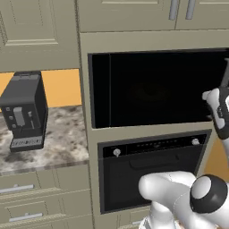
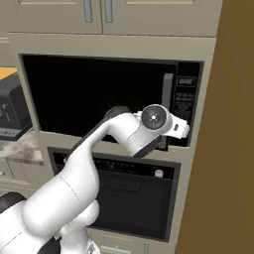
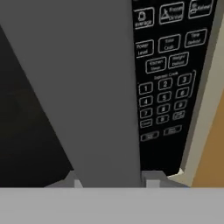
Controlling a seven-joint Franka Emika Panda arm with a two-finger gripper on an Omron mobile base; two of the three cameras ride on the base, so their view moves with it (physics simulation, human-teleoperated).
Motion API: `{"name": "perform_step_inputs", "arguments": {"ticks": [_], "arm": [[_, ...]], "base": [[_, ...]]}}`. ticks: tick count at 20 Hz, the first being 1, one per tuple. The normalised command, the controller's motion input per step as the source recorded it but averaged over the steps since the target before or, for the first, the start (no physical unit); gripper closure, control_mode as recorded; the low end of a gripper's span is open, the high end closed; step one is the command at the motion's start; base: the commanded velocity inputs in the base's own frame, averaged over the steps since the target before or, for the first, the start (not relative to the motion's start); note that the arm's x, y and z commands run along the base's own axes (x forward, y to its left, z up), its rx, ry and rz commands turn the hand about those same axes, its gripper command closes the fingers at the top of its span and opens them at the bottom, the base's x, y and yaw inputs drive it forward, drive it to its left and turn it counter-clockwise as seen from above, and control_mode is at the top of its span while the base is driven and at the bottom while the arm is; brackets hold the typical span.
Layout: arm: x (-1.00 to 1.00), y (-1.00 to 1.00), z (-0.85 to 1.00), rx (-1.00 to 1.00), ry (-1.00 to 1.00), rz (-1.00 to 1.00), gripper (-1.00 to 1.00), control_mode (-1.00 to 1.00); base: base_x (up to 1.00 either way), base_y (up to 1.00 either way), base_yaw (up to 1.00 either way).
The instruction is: Retrieve the reheated potato from the microwave, then place the potato, cheese, and condiment on the cutting board.
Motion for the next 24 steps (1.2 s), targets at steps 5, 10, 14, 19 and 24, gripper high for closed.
{"name": "perform_step_inputs", "arguments": {"ticks": [5,10,14,19,24], "arm": [[-0.59,0.23,0.01,0.00,0.00,-0.23,1.00,-1.00],[-0.63,0.15,0.11,0.00,0.05,-0.25,1.00,-1.00],[-0.68,0.12,0.09,0.00,0.01,-0.23,1.00,-1.00],[-0.67,0.10,0.13,0.00,0.00,-0.25,1.00,-1.00],[-0.58,0.08,0.20,0.00,0.00,-0.26,1.00,-1.00]], "base": [[0.00,0.00,0.00],[0.00,0.00,0.00],[0.00,0.00,0.00],[0.00,0.00,0.00],[0.00,0.00,0.00]]}}
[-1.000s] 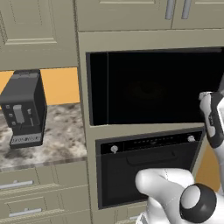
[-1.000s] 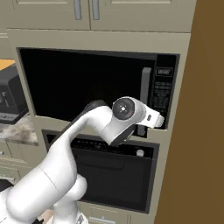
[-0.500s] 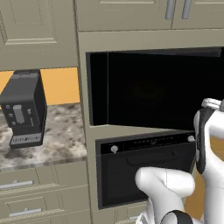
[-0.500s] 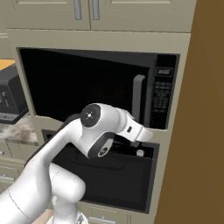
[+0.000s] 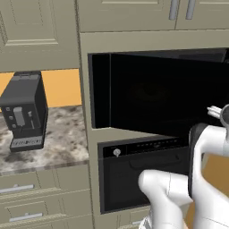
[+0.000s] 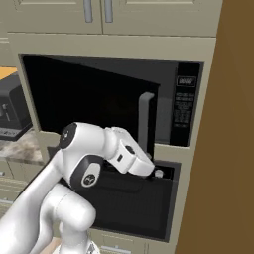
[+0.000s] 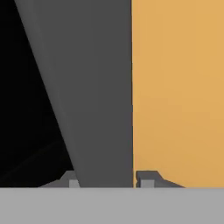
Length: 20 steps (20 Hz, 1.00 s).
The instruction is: Retrieve the reheated potato from the microwave, then place the potato, cheese, and condiment on the cutting board.
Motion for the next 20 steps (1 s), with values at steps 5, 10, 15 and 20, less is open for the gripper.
{"name": "perform_step_inputs", "arguments": {"ticks": [5,10,15,20], "arm": [[-0.60,0.15,0.19,0.00,0.00,-0.20,1.00,-1.00],[-0.63,0.21,0.17,0.05,0.00,-0.12,1.00,-1.00],[-0.59,0.23,0.15,0.08,0.00,-0.08,1.00,-1.00],[-0.43,0.23,0.07,0.05,-0.06,-0.01,-1.00,-1.00]], "base": [[0.00,0.00,0.00],[0.00,0.00,0.00],[0.00,0.00,0.00],[0.00,0.00,0.00]]}}
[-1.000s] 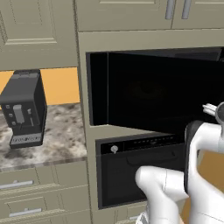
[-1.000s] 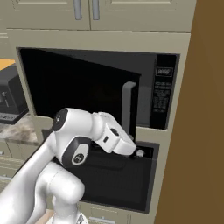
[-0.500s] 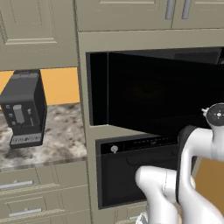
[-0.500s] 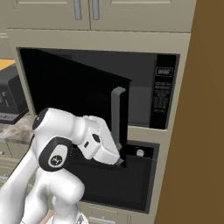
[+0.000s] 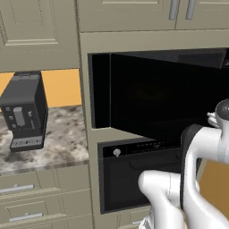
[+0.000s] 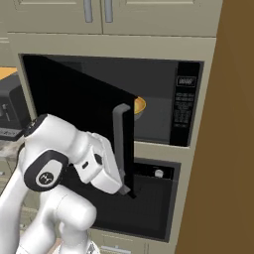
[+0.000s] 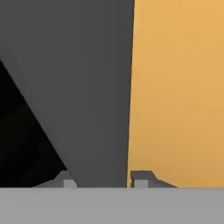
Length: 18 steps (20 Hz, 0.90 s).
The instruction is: Retrieve the reheated potato from the microwave, then place the potato, cheese, and condiment on the cutting board.
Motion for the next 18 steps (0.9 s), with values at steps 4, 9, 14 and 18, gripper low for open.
{"name": "perform_step_inputs", "arguments": {"ticks": [4,9,14,18], "arm": [[-0.07,0.10,0.00,0.04,-0.03,0.00,-1.00,-1.00],[-0.38,0.00,0.11,0.12,-0.06,0.04,-1.00,-1.00],[-0.53,0.00,0.19,0.20,0.00,0.05,-1.00,-1.00],[-0.55,-0.05,0.21,0.20,0.00,0.01,-1.00,-1.00]], "base": [[0.00,0.00,0.00],[0.00,0.00,0.00],[0.00,0.00,0.00],[0.00,0.00,0.00]]}}
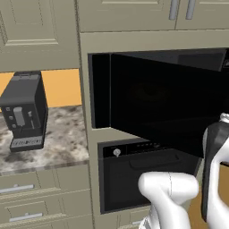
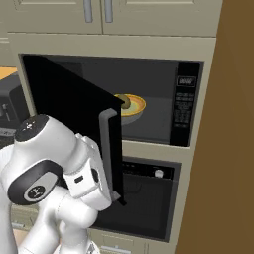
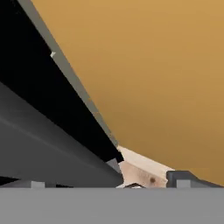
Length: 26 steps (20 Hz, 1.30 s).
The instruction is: Retrieve the reheated potato from the microwave, then place the potato, cheese, and condiment on the cutting board.
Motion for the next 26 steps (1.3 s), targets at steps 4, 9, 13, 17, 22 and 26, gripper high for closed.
{"name": "perform_step_inputs", "arguments": {"ticks": [4,9,13,17,22,26], "arm": [[-0.45,-0.15,0.14,0.16,-0.01,0.00,-1.00,-1.00],[-0.04,-0.01,0.04,0.16,-0.11,0.04,-1.00,-1.00],[-0.08,0.01,0.09,0.16,-0.21,0.16,-1.00,-1.00],[-0.09,0.03,0.07,0.18,-0.26,0.25,-1.00,-1.00],[-0.07,0.06,0.14,0.09,-0.08,0.19,-1.00,-1.00],[-0.39,-0.06,0.14,0.01,0.00,0.04,-1.00,-1.00]], "base": [[0.00,0.00,0.00],[0.00,0.00,0.00],[0.00,0.00,0.00],[0.00,0.00,0.00],[0.00,0.00,0.00],[0.00,0.00,0.00]]}}
